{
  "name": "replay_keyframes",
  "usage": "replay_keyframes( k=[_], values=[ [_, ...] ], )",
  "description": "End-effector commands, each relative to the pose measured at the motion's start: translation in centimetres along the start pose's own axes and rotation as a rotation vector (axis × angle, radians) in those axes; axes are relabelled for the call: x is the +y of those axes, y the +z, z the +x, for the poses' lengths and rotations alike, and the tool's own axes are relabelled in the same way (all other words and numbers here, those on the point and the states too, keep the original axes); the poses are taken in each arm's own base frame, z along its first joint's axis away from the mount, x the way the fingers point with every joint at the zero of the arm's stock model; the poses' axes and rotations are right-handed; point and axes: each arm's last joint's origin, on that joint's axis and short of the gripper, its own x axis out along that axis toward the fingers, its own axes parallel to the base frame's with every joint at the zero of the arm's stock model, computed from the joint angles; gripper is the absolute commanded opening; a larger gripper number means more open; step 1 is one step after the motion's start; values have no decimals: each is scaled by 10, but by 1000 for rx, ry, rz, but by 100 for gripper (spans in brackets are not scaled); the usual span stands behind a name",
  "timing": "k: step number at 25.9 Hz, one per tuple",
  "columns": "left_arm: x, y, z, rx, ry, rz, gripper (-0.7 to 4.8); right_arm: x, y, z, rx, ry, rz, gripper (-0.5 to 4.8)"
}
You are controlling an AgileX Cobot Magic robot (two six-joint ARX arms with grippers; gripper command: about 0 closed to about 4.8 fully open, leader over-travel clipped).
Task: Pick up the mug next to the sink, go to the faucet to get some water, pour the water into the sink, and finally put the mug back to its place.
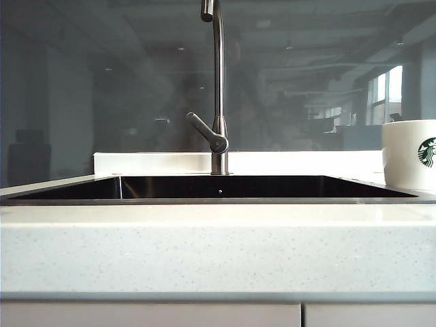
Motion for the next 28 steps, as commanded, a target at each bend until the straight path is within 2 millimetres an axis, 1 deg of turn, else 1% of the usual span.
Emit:
replay_keyframes(
  k=[1,16,18,19,22,25,28],
  values=[
    [0,2,0,-14,0,-2,-3,0,3,0,-18,2,-1,-1],
    [0,2,0,-14,0,-2,-3,0,3,0,-20,0,-2,-1],
    [0,2,0,-14,0,-2,-3,-3,3,0,-24,-84,-2,-1],
    [0,2,0,-14,0,-2,-3,-2,2,-2,-27,-90,-1,-1],
    [0,2,0,-13,0,-2,-3,7,-7,-8,-45,-26,3,-1],
    [0,2,0,-13,0,-2,-3,14,-28,-17,-116,2,20,-2],
    [0,2,0,-12,0,-2,-3,15,-45,-22,-131,-5,79,-2]
  ],
)
